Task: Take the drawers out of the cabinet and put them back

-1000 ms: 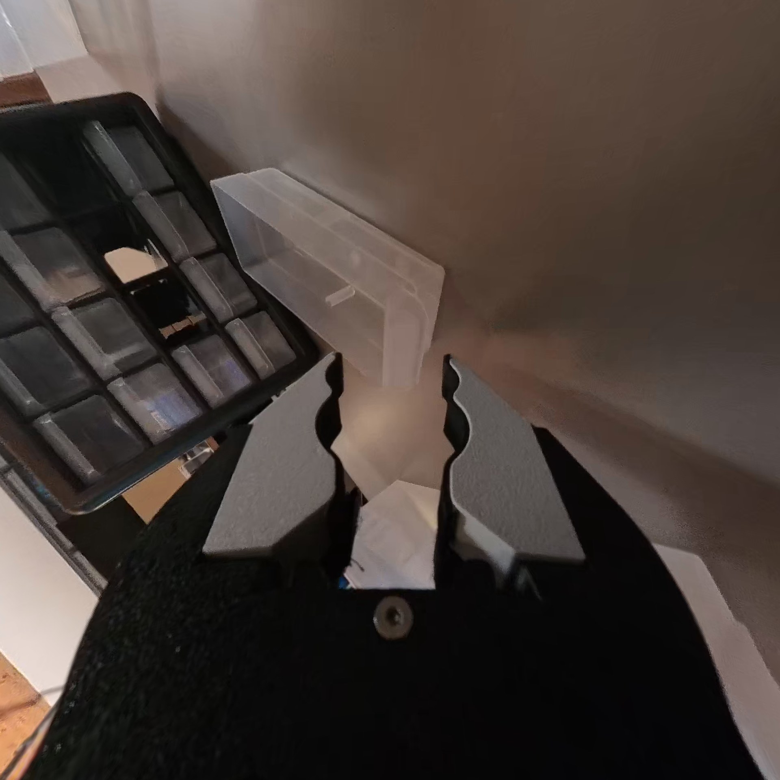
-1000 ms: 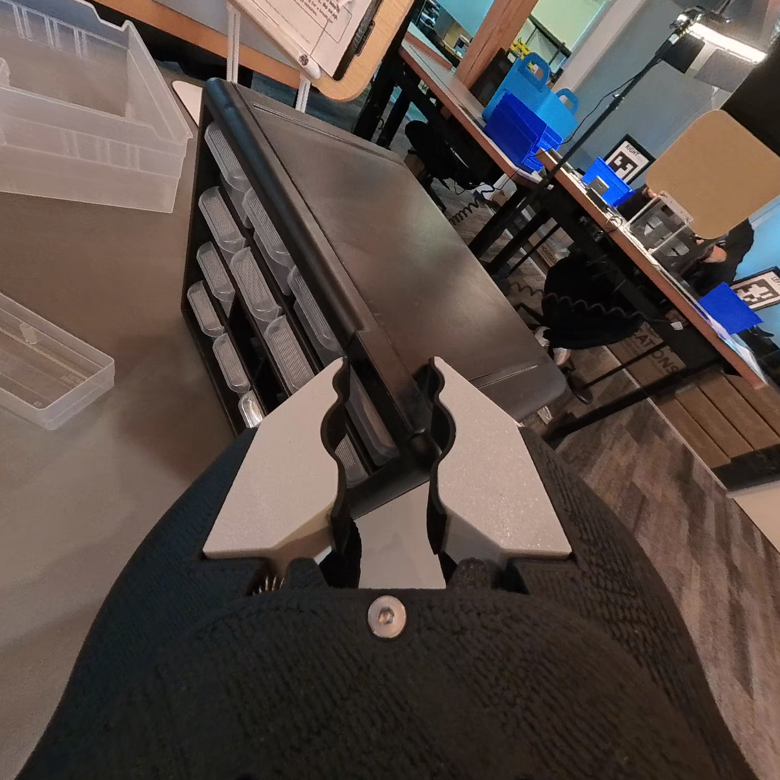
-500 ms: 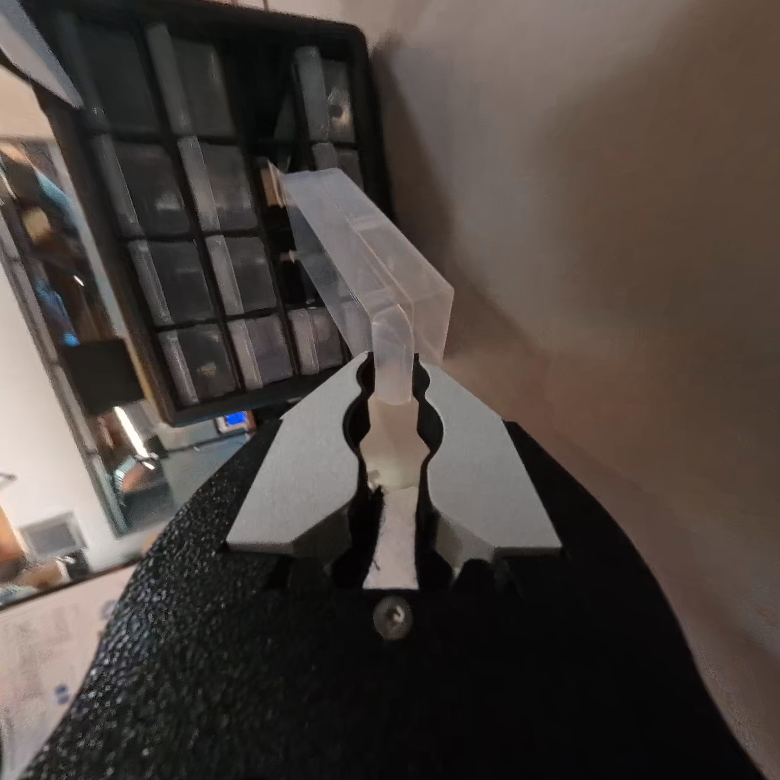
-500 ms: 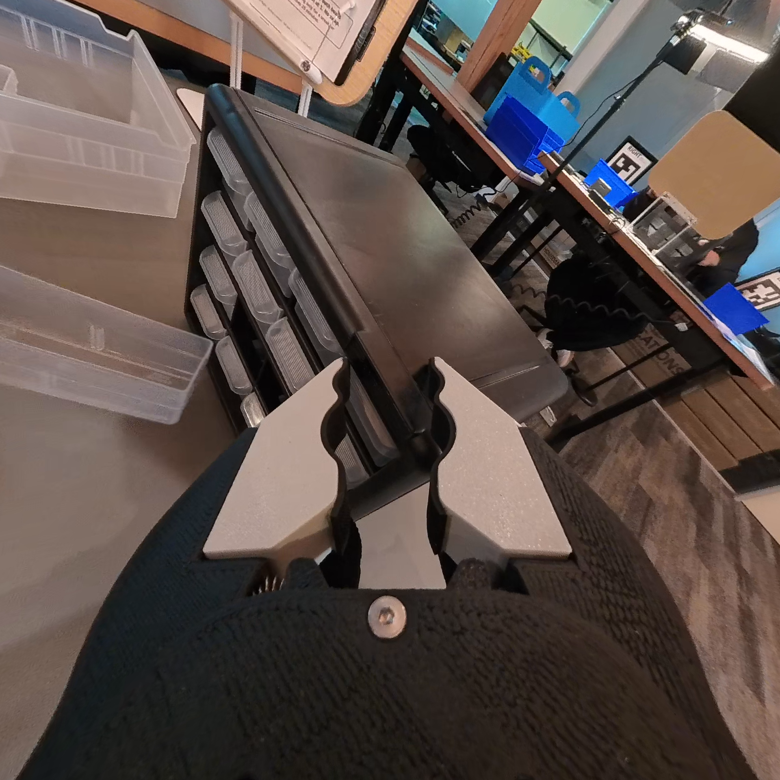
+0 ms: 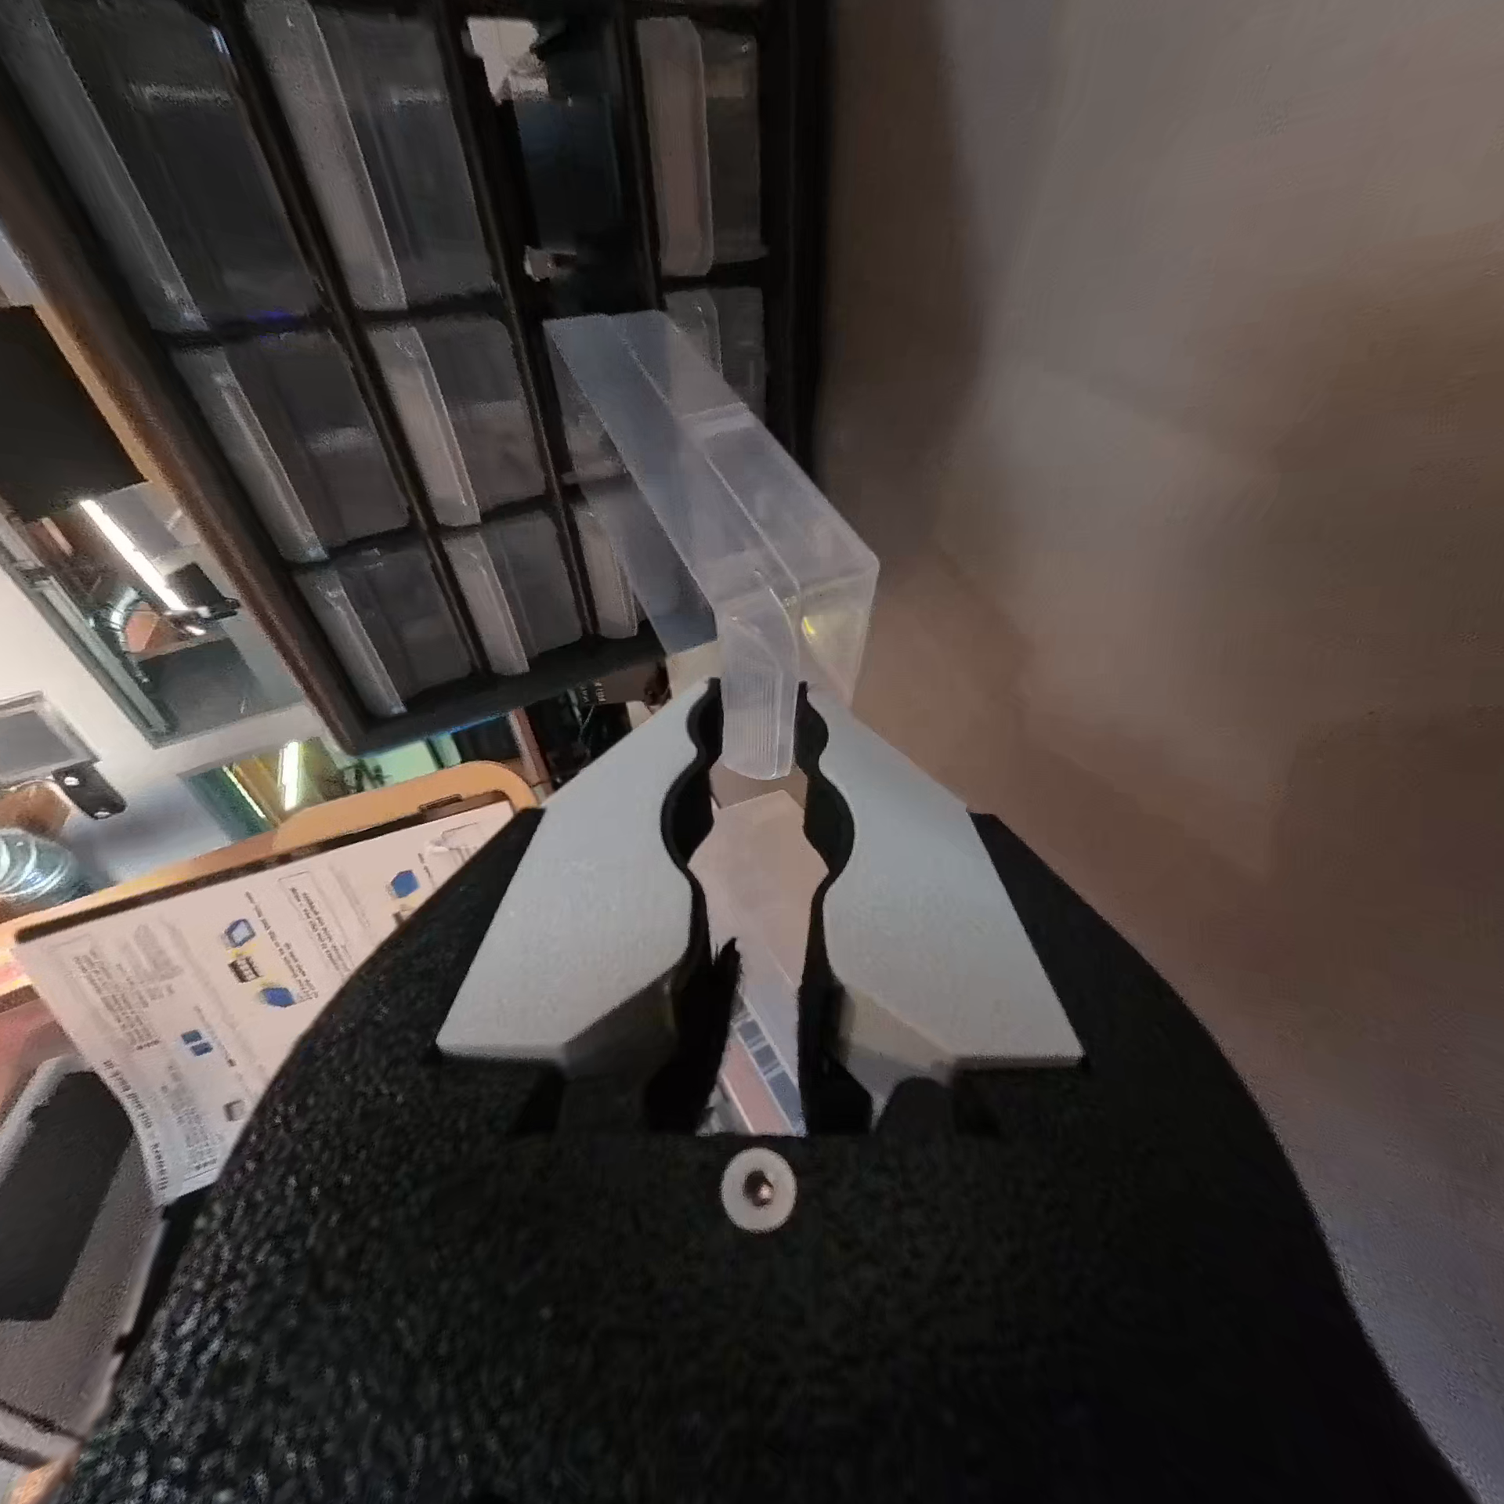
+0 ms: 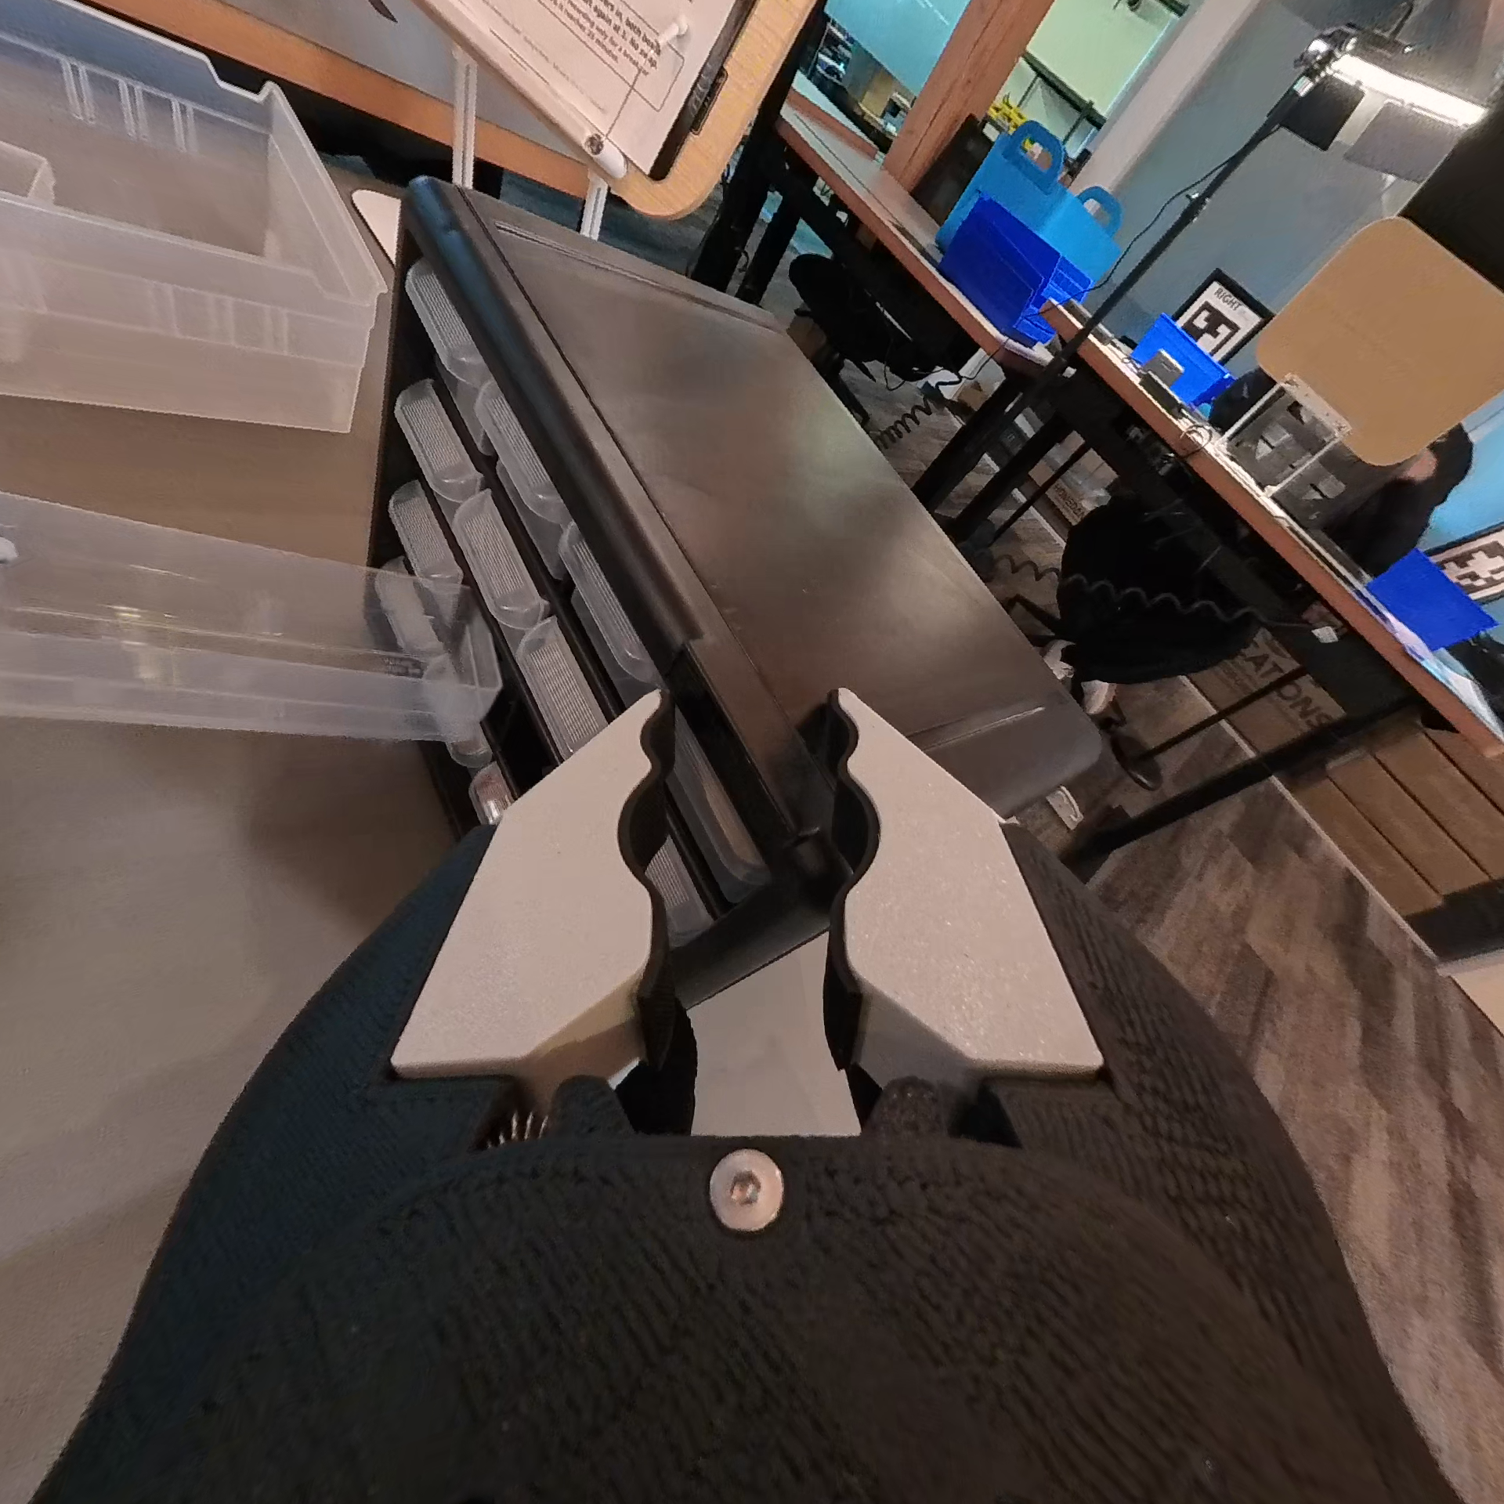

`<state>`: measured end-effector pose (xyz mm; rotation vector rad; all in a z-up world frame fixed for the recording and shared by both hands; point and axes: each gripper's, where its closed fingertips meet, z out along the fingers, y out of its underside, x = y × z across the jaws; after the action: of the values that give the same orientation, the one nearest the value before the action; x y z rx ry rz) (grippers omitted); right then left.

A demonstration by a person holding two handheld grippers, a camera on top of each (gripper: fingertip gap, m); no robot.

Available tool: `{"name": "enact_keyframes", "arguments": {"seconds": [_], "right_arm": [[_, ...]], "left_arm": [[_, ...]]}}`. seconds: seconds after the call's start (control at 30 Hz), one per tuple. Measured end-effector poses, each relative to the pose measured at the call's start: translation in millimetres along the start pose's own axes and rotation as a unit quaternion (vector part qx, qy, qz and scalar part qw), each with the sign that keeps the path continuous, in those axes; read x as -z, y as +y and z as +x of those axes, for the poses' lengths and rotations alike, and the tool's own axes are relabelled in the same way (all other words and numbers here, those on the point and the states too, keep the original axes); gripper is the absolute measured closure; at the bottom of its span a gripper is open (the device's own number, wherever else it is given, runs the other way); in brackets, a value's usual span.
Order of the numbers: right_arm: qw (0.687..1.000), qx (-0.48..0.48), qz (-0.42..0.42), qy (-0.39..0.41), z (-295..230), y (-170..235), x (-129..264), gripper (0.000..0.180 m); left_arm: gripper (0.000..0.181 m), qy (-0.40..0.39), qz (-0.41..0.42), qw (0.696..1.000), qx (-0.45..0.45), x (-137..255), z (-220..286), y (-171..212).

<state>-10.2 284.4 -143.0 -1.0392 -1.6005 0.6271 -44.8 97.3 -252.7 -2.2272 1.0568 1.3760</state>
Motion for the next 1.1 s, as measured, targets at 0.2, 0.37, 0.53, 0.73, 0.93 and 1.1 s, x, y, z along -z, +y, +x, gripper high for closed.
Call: {"name": "enact_keyframes", "arguments": {"seconds": [0.2,0.37,0.53,0.73,0.93,1.1], "right_arm": [[1.0,-0.005,0.006,-0.004,0,0,0,0.143],[1.0,-0.007,0.007,-0.004,0,0,0,0.143],[1.0,-0.007,0.005,-0.004,0,0,0,0.143],[1.0,-0.008,0.004,-0.004,0,0,0,0.143],[1.0,-0.009,0.005,-0.004,0,0,0,0.143],[1.0,-0.01,0.006,-0.005,0,-1,0,0.143]], "left_arm": [[0.167,-0.005,-0.051,0.998,0.028,-6,-5,-5],[0.166,-0.008,-0.074,0.997,0.029,-12,-6,-17],[0.166,-0.017,-0.085,0.996,0.025,-29,-11,-27],[0.166,-0.048,-0.081,0.995,0.026,-65,-30,-35],[0.164,-0.096,-0.055,0.992,0.063,-102,-57,-41],[0.126,-0.138,-0.011,0.987,0.087,-98,-57,-40]]}}
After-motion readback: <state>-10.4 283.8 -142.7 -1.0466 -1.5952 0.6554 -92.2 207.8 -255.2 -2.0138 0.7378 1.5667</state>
